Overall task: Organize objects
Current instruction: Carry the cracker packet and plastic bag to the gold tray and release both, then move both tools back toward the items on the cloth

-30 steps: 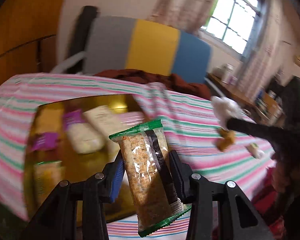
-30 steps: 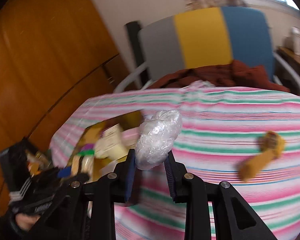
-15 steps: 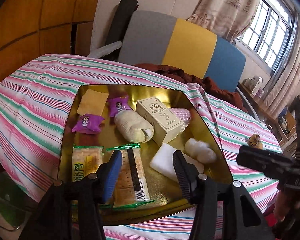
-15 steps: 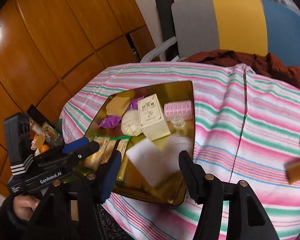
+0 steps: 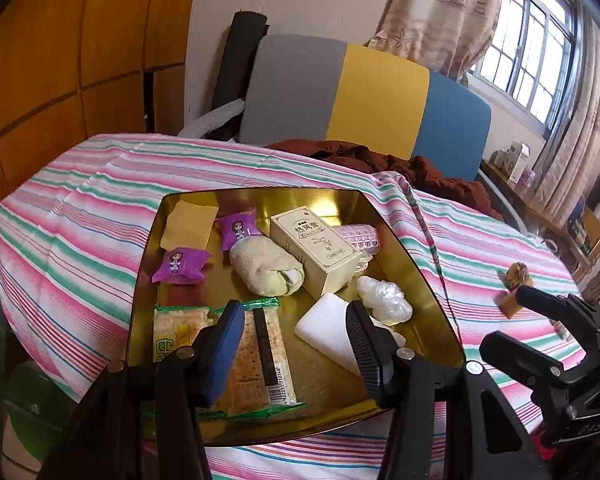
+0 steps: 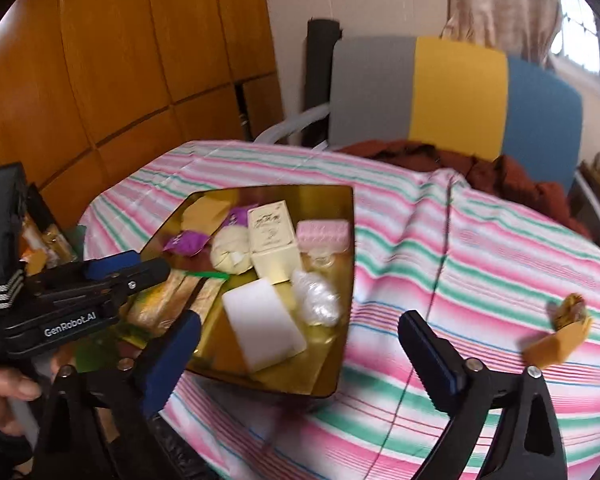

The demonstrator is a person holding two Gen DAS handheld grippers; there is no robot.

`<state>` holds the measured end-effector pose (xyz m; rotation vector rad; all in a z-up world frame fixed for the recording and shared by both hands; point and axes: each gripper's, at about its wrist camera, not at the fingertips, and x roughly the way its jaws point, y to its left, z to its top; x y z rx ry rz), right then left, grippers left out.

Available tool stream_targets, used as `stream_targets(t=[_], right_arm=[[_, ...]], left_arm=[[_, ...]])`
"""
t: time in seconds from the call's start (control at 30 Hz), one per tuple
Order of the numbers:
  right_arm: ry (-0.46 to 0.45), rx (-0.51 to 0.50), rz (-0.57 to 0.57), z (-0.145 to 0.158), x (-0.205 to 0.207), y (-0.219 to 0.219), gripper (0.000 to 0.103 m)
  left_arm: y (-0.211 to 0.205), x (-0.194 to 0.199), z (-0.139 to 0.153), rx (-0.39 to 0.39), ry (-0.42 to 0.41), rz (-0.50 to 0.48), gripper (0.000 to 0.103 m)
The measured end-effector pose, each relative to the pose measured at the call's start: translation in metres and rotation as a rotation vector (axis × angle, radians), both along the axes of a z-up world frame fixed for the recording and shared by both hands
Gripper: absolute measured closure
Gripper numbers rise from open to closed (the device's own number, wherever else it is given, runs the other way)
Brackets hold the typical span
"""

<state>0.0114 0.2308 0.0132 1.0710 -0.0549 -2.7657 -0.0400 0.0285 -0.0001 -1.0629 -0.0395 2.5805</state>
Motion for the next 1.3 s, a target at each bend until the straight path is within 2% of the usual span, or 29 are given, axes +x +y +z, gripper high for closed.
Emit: stream_targets(t=[0.17,0.3,0.57,0.83,1.1,1.3], right_arm=[[-0.029,-0.025,-0.007,-0.004,0.003,0.010,0.000],[-0.010,-0.030,-0.047,-0.004,0.009,0.023,0.000],[-0.018,-0.051,-0.133,-0.006,0.014,0.052,0.000],[-0.086,-0.052,-0.199,-0.017,0.015,0.085,0.000],[-0.109,-0.067,-0.386,-0.012,0.025,0.157,0.000],[-0.087,-0.036,-0.525,0.000,0.036,0.216,0.000]], left_arm=[[0.010,0.008,0.008,-0.062,0.063,-0.019,0.050],[0.019,0.012,0.011,-0.083,0.079,-0.047,0.050],[0.036,0.020,0.014,-0.073,0.091,-0.124,0.050],[0.067,0.028,0.021,-0.074,0.100,-0.230,0.050],[0.113,0.040,0.014,-0.088,0.073,-0.374,0.050],[0.141,0.049,0.010,-0.110,0.063,-0.460,0.050]])
